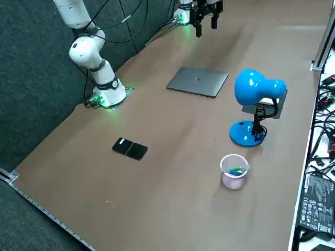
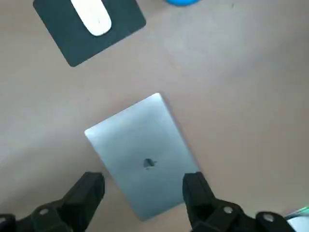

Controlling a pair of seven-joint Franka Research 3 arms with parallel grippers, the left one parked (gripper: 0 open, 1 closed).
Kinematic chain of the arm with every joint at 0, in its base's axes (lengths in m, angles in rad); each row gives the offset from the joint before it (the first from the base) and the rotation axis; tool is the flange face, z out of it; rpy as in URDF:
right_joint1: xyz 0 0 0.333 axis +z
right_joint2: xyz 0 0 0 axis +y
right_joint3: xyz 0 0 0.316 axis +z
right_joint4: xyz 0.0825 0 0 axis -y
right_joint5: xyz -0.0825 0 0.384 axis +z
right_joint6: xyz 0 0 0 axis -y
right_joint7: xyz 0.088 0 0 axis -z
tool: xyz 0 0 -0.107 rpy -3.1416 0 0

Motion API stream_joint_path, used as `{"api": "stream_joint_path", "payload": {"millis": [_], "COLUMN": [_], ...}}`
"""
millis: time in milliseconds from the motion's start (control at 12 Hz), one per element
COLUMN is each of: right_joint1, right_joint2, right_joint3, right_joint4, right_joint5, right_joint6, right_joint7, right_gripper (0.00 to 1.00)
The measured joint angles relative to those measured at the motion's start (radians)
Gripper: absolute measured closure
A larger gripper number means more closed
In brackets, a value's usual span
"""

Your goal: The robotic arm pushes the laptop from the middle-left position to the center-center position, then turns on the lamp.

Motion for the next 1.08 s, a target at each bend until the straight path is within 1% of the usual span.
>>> {"api": "stream_joint_path", "payload": {"millis": [250,417,833,917,1083], "right_joint1": [0.088,0.139,0.248,0.285,0.317], "right_joint2": [0.022,0.058,0.176,0.221,0.267], "right_joint3": [0.001,0.002,0.003,0.003,0.003], "right_joint4": [-0.072,-0.091,-0.097,-0.099,-0.101], "right_joint5": [0.000,0.000,0.001,0.001,0.001], "right_joint6": [0.106,0.162,0.300,0.354,0.410], "right_joint7": [0.228,0.392,0.782,0.923,1.067], "right_gripper": [0.00,0.00,0.00,0.00,0.00]}}
